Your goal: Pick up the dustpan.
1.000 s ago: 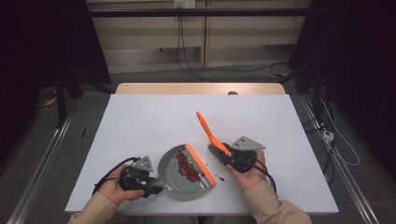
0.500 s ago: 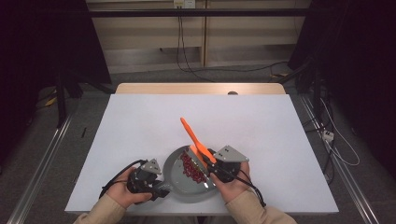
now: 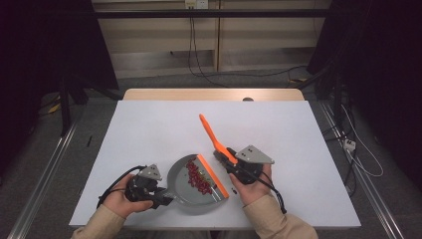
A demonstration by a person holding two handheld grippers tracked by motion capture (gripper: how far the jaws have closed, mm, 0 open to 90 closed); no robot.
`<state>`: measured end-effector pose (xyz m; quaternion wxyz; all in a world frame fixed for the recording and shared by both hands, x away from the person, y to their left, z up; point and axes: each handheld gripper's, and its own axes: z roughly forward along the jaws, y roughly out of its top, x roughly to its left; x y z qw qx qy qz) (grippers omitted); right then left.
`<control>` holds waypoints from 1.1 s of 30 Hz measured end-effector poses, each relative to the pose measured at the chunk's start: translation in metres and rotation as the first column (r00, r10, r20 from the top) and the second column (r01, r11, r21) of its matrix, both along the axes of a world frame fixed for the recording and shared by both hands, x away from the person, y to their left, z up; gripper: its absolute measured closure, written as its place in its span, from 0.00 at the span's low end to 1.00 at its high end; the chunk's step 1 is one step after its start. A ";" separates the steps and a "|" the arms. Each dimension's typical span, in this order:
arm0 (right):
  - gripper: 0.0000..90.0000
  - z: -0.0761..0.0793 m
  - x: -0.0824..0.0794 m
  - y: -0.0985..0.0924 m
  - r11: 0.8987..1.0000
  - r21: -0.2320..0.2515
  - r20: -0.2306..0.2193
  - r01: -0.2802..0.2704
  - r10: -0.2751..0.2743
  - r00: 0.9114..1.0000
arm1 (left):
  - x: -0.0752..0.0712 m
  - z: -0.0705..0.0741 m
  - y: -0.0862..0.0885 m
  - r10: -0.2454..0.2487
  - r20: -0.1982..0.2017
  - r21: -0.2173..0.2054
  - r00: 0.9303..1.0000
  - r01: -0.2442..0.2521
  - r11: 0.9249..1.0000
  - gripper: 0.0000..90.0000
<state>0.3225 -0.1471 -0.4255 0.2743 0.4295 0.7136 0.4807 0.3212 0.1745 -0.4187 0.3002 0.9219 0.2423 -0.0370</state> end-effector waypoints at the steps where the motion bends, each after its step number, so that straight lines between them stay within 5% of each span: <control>1: 0.79 -0.003 0.001 -0.005 1.000 -0.007 -0.002 0.012 -0.012 1.000 | -0.001 0.000 0.000 -0.014 -0.004 0.006 1.000 0.014 1.000 0.70; 10: 0.79 -0.014 -0.001 -0.023 0.998 -0.045 -0.026 0.037 -0.038 0.999 | -0.007 -0.006 -0.015 -0.059 -0.024 0.043 0.998 0.060 0.997 0.69; 17: 0.79 -0.017 -0.012 -0.011 1.000 0.001 -0.029 -0.012 0.012 1.000 | -0.005 -0.008 -0.022 -0.040 -0.028 0.038 0.999 0.041 0.998 0.69; 19: 0.79 -0.016 -0.011 -0.006 0.998 0.061 -0.048 -0.036 0.039 0.998 | -0.004 -0.007 -0.023 -0.037 -0.032 0.032 0.999 0.038 0.999 0.69; 21: 0.79 -0.011 -0.010 0.000 0.998 0.031 -0.016 -0.062 0.063 0.998 | -0.003 -0.008 -0.022 -0.035 -0.034 0.025 0.999 0.036 0.999 0.69; 26: 0.79 0.003 0.003 -0.012 0.997 0.071 0.020 -0.044 0.043 0.999 | -0.002 -0.008 -0.021 -0.029 -0.037 0.022 0.999 0.030 0.999 0.69; 29: 0.79 0.003 0.014 -0.028 0.998 0.064 0.031 -0.002 0.000 1.000 | -0.001 -0.008 -0.021 -0.036 -0.033 0.024 0.999 0.037 0.999 0.69; 33: 0.79 -0.008 0.020 -0.039 1.000 -0.007 0.002 0.025 -0.025 1.000 | -0.001 -0.008 -0.021 -0.033 -0.034 0.020 0.999 0.034 0.999 0.69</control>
